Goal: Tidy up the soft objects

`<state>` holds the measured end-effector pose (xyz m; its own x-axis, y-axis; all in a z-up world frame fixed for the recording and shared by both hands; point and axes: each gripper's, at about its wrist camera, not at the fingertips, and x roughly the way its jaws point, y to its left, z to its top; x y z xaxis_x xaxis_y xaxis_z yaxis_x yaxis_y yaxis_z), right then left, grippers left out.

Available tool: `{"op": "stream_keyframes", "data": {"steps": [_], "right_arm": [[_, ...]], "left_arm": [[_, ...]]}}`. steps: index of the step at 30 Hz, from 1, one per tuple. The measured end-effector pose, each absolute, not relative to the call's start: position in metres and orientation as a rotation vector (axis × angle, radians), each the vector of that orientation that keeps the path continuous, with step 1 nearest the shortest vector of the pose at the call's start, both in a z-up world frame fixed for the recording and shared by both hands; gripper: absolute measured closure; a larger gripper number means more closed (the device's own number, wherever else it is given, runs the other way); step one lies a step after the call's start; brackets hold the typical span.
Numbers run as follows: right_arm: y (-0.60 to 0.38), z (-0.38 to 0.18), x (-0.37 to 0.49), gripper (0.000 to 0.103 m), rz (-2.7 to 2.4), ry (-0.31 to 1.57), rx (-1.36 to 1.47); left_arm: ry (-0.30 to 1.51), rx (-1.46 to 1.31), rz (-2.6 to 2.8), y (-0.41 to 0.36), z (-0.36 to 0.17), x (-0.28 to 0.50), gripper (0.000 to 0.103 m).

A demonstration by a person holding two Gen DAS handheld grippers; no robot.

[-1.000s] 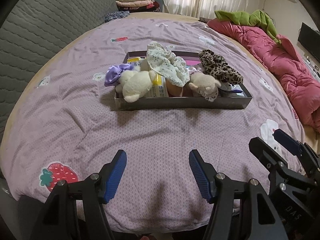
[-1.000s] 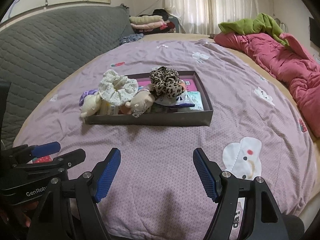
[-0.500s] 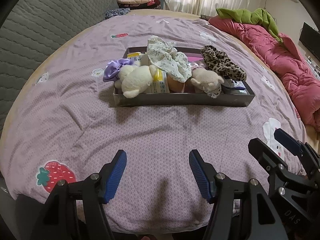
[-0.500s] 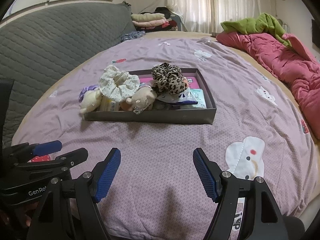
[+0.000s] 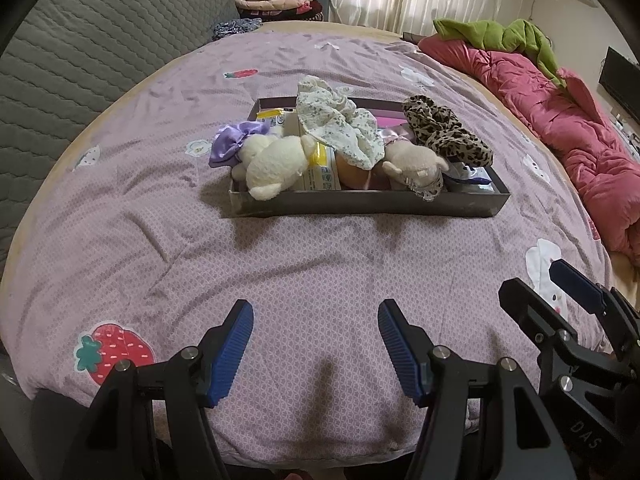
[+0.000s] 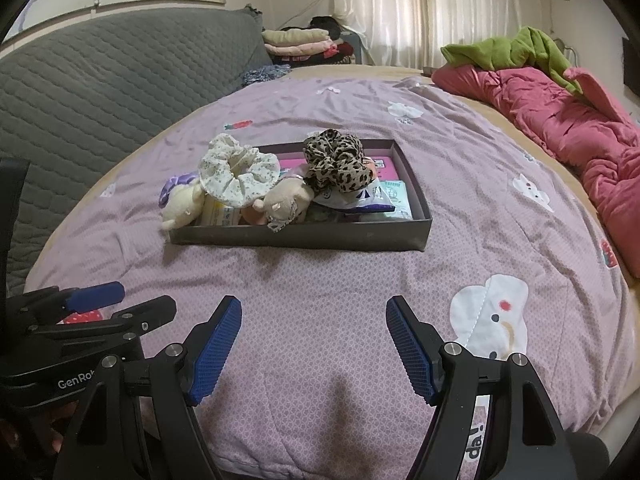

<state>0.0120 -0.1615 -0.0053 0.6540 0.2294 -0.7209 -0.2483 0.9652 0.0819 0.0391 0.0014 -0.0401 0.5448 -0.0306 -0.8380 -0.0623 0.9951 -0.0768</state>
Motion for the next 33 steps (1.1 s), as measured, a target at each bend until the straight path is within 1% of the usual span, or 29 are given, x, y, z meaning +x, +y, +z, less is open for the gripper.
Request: {"op": "stream_keyframes", "data": {"steps": [33], "right_arm": [[-0.1665,-0.0050,0.0120,0.027,0.259,0.817,-0.013]], "left_arm": [[0.995,-0.099,0.030,0.0020,-0.0355,0.0381,0.039]]}}
